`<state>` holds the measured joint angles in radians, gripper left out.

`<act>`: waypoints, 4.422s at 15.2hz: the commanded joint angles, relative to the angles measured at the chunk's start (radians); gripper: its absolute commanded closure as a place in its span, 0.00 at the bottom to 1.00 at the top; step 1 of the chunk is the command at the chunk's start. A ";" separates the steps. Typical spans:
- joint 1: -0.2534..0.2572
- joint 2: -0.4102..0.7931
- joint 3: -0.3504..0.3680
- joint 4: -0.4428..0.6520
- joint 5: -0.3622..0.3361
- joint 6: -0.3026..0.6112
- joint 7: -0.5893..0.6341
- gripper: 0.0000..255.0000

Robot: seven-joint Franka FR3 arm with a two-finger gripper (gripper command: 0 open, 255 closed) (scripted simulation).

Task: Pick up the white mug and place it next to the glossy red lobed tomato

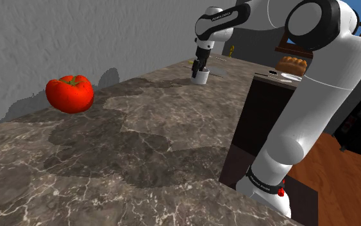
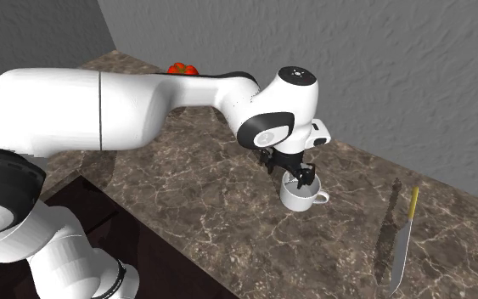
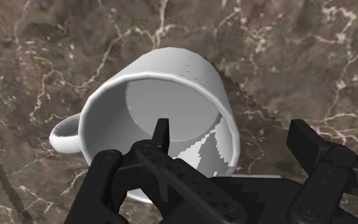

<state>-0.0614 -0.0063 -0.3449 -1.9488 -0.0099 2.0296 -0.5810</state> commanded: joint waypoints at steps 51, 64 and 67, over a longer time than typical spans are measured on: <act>0.022 0.000 0.019 0.483 -0.002 -0.483 0.036 1.00; 0.157 -0.238 0.217 0.222 -0.059 -0.467 0.370 1.00; 0.184 -0.265 0.266 0.194 -0.055 -0.471 0.445 1.00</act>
<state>0.1129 -0.2589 -0.0972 -1.7432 -0.0658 1.5618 -0.1654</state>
